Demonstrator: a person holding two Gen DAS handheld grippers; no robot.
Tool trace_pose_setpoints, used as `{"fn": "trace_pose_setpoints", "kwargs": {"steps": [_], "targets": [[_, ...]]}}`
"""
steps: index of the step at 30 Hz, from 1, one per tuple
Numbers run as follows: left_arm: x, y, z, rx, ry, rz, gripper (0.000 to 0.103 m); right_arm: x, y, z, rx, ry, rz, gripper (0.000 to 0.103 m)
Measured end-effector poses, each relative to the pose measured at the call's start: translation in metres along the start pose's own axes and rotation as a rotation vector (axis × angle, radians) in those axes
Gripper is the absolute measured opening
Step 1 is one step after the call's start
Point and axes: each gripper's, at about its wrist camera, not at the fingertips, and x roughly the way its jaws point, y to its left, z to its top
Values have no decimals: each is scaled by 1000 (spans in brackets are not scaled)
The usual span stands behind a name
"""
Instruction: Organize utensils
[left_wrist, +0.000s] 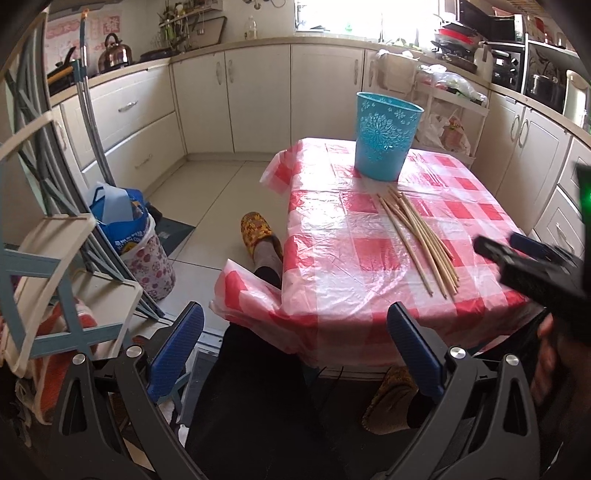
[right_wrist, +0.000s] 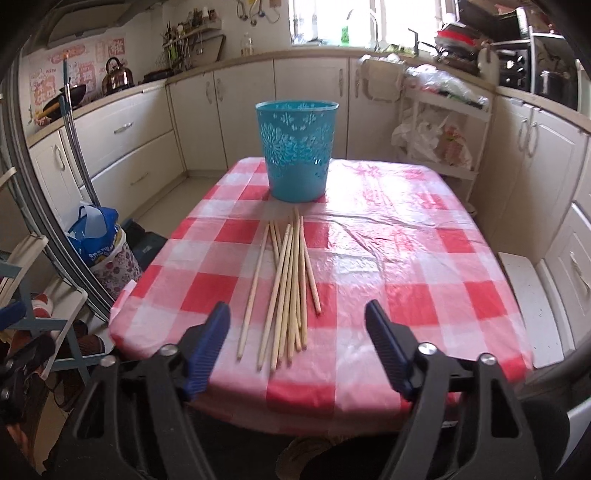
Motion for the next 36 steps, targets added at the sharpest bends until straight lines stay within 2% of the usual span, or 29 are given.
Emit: {"fn": "trace_pose_setpoints", "kwargs": {"steps": [5, 10, 12, 14, 17, 27, 33, 36], "targets": [[27, -2, 14, -14, 25, -5, 96, 65, -3, 35, -19, 88, 17, 45], [51, -7, 28, -22, 41, -13, 96, 118, -6, 51, -15, 173, 38, 41], [59, -10, 33, -20, 44, -16, 96, 131, -7, 52, -20, 196, 45, 34], [68, -13, 38, -17, 45, -18, 96, 141, -9, 53, -20, 212, 53, 20], [79, -17, 45, -17, 49, -20, 96, 143, -18, 54, 22, 207, 83, 11], [108, -44, 60, 25, 64, -27, 96, 141, -51, 50, 166, 208, 194, 12], [116, -67, 65, 68, 65, -30, 96, 136, -61, 44, 209, 189, 242, 12], [124, -78, 70, 83, 70, -32, 96, 136, -70, 43, 255, 179, 277, 18]]}}
